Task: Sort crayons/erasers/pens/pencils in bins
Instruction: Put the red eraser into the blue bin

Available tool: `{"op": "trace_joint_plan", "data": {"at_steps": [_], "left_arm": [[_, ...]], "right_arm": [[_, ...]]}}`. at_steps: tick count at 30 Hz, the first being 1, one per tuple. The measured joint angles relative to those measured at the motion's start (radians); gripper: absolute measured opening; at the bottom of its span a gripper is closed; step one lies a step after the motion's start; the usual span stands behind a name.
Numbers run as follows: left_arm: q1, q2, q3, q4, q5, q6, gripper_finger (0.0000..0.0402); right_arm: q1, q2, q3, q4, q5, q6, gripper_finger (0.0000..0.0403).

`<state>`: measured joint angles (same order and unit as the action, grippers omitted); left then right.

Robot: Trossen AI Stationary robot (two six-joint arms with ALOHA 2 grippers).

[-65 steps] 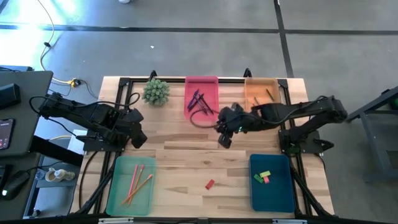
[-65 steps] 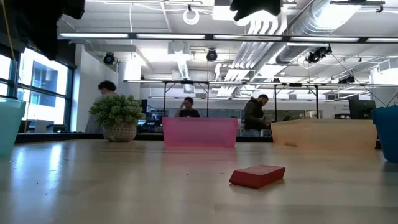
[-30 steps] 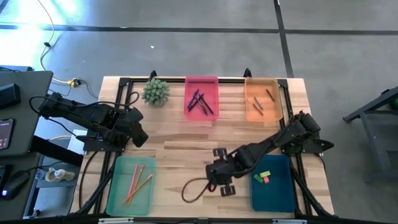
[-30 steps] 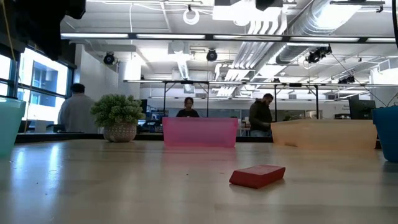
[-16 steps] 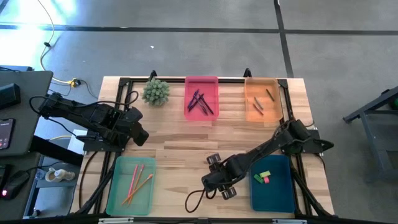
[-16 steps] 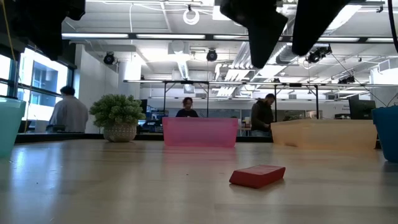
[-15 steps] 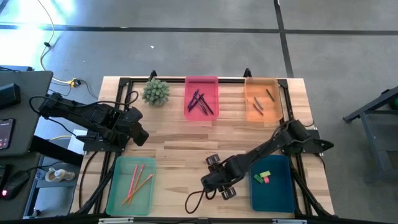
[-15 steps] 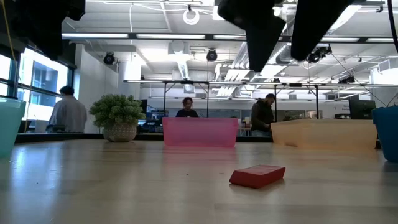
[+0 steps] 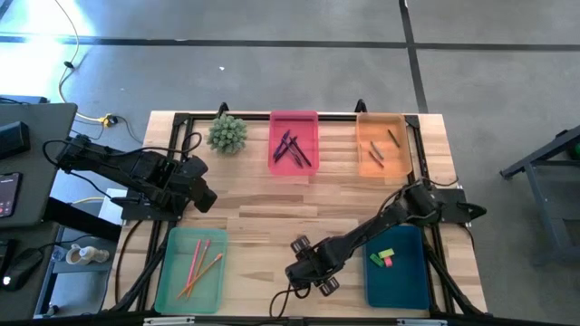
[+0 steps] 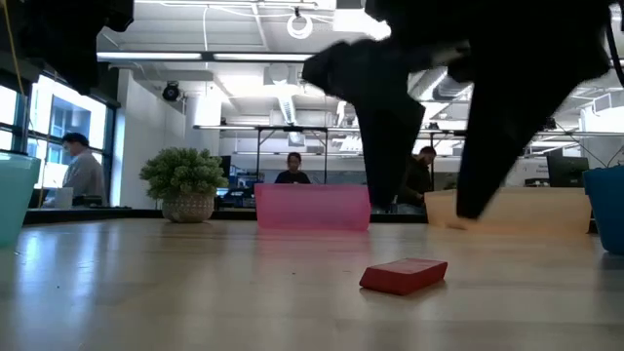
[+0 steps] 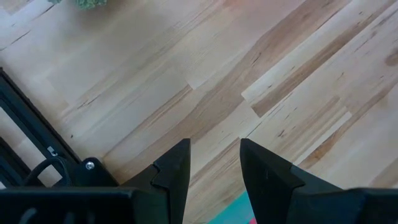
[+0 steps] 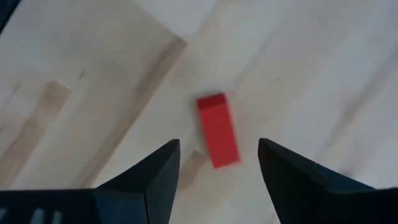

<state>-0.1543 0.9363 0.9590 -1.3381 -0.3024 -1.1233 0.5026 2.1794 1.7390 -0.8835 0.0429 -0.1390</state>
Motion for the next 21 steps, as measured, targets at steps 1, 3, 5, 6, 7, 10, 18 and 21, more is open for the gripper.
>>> {"op": "trace_joint_plan", "data": {"at_steps": [1,3,5,6,7,10,18,21], "left_arm": [[0.000,0.000,0.000,0.000,-0.001,0.000,0.0127],[0.000,0.000,0.000,0.000,-0.008,0.000,0.0127],[0.000,0.003,0.000,0.000,-0.020,0.000,0.0127],[0.000,0.005,0.000,0.000,-0.023,0.000,0.0127],[0.000,0.006,0.000,0.000,-0.024,0.000,0.0127],[0.000,0.010,0.000,0.000,-0.026,0.000,0.0127],[0.000,0.025,0.000,0.000,-0.025,0.022,0.0127],[0.000,0.026,0.000,0.000,-0.025,0.027,0.0127]], "right_arm": [[0.000,0.009,0.000,0.004,-0.008,-0.001,0.0209],[0.000,0.027,0.000,0.005,-0.007,0.000,0.0209],[0.000,0.042,0.000,0.006,0.007,-0.001,0.0209],[0.000,0.048,0.000,0.007,0.007,0.000,0.0209],[-0.003,0.054,0.000,0.006,0.007,0.000,0.0209],[-0.011,0.070,0.000,0.005,0.002,0.000,0.0209],[-0.037,0.085,0.003,-0.002,-0.056,0.033,0.0198],[-0.041,0.086,0.003,-0.004,-0.056,0.053,0.0180]]}}
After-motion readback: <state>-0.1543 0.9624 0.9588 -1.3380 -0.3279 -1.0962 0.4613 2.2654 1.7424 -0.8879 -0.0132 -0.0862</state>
